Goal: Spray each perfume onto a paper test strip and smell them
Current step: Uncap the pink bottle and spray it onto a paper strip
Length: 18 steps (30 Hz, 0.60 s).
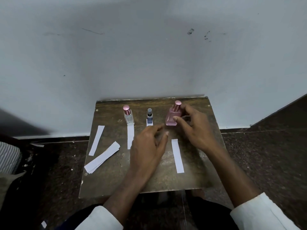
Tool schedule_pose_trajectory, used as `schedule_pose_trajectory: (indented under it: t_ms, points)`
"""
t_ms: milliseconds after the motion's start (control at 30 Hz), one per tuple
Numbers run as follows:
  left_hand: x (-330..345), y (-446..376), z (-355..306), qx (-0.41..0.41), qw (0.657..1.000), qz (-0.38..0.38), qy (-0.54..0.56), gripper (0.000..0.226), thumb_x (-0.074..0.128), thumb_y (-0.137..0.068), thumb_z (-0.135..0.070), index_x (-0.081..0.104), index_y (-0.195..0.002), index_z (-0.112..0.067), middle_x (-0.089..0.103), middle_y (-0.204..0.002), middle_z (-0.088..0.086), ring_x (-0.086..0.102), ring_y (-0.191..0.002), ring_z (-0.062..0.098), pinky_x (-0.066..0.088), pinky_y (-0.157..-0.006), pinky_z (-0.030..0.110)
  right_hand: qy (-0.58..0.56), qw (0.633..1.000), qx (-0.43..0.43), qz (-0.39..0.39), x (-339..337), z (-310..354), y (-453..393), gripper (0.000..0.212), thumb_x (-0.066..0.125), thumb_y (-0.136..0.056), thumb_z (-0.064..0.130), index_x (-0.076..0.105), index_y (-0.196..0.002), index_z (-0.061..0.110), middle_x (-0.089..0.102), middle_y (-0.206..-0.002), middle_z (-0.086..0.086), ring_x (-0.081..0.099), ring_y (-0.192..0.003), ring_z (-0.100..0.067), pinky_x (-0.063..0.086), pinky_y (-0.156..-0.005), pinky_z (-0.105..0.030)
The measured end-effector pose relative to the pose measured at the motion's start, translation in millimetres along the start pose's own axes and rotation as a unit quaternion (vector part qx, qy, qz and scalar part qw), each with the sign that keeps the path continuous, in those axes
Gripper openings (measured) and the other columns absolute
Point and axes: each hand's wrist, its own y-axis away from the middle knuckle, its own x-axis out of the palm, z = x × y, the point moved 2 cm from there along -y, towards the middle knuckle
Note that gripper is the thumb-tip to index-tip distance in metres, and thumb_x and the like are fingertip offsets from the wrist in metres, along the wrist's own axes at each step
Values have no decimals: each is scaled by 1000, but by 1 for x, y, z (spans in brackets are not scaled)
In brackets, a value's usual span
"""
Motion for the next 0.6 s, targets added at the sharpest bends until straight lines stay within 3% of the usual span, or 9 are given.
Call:
schedule_pose_trajectory:
  t_ms: [67, 133, 233, 333, 433, 600]
  points:
    - [-4, 1, -3, -8, 1000, -6, 5, 42, 73, -98, -47, 72, -137, -31, 76, -115, -12, 68, -69, 4, 61, -76, 34, -27, 999, -1, 26, -4, 2, 6, 24, 70, -101, 26, 67, -125, 23, 74, -107, 12, 69, -94, -8, 58, -81, -31]
    - [-7, 3, -6, -15, 1000, 3, 2, 48, 71, -98, -54, 69, -141, -34, 76, -107, -12, 68, -67, 3, 61, -73, 37, -47, 997, -7, 62, -7, 6, 14, 31, 69, -102, 25, 66, -132, 25, 74, -113, 14, 70, -101, -6, 58, -87, -29]
    - [-7, 6, -8, -1, 1000, 14, -11, 39, 65, -100, -60, 70, -133, -42, 76, -95, -13, 67, -67, 2, 60, -68, 38, -69, 991, -25, 109, -10, 11, 25, 32, 67, -103, 23, 64, -135, 24, 74, -118, 14, 70, -108, -6, 56, -90, -22]
    - [-7, 9, -4, 4, 1000, 17, -23, 37, 59, -97, -68, 71, -122, -44, 77, -91, -14, 67, -69, 3, 59, -66, 39, -95, 987, -24, 130, -12, 11, 30, 33, 68, -103, 21, 64, -136, 21, 74, -124, 9, 70, -113, -10, 58, -96, -30]
    - [-7, 9, 0, 6, 999, 18, -31, 41, 60, -95, -68, 72, -123, -42, 78, -93, -15, 67, -69, 2, 60, -67, 39, -156, 982, -11, 102, -15, 13, 33, 36, 70, -101, 25, 66, -137, 23, 74, -122, 3, 71, -112, -16, 60, -96, -35]
    - [-10, 12, -6, 22, 999, 23, -39, 38, 65, -98, -63, 73, -127, -40, 79, -95, -15, 67, -69, 2, 60, -66, 37, -214, 977, 21, -5, -20, 25, 38, 22, 71, -100, 21, 72, -121, 13, 78, -112, 1, 74, -102, -10, 60, -84, -23]
